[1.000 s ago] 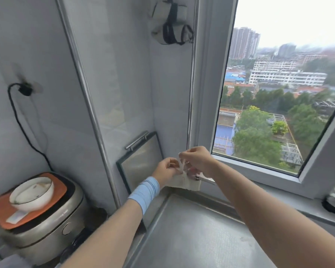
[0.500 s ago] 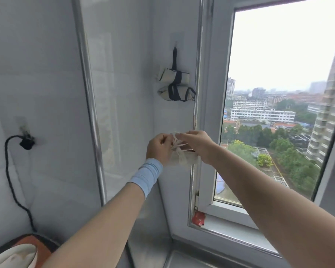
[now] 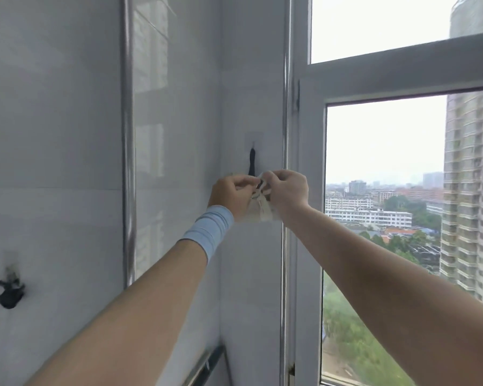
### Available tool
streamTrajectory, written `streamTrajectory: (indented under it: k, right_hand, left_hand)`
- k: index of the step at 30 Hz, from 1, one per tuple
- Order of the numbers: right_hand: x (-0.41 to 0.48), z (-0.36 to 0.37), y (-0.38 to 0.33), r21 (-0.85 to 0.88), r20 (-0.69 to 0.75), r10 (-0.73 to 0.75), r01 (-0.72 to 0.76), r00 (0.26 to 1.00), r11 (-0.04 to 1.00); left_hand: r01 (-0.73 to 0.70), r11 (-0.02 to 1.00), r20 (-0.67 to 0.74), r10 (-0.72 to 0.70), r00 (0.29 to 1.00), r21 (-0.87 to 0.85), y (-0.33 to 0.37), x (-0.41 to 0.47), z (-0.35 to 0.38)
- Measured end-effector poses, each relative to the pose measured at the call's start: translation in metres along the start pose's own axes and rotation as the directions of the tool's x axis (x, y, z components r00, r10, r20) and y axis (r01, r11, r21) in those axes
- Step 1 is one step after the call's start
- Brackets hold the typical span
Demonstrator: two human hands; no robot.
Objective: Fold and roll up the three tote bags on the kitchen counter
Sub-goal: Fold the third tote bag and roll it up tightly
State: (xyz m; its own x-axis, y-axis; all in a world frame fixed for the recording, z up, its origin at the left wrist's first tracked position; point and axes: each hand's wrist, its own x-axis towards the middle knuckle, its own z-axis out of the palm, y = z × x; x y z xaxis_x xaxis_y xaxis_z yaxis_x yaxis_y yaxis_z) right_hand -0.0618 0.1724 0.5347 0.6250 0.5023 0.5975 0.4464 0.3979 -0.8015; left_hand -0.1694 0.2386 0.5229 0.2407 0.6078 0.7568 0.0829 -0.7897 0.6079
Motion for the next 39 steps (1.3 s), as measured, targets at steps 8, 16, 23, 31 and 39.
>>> streamTrajectory:
  k: [8,16,23,31,39]
  right_hand:
    - [0.066,0.021,-0.027,-0.055,-0.029,-0.013,0.012,0.999,0.998]
    - [0.118,0.051,-0.025,-0.094,-0.054,0.034,-0.039,0.998,0.995]
    - [0.137,0.057,-0.012,-0.274,-0.104,0.053,-0.080,0.993,0.958]
    - [0.110,0.045,-0.006,-0.266,0.069,0.099,-0.077,0.993,0.961]
    - [0.060,0.028,0.010,-0.379,0.160,-0.113,0.167,0.981,0.910]
  left_hand:
    - [-0.043,0.967,0.049,0.032,0.998,0.252,0.018,0.070,-0.003]
    - [-0.058,0.874,0.060,0.032,0.998,0.482,0.010,0.121,0.003]
    - [-0.021,0.880,0.116,-0.039,0.993,0.474,-0.006,0.134,0.014]
    - [-0.074,0.903,0.098,0.036,0.995,0.422,-0.010,0.106,0.008]
    - [-0.057,0.930,0.003,0.060,0.998,0.364,-0.025,0.068,0.000]
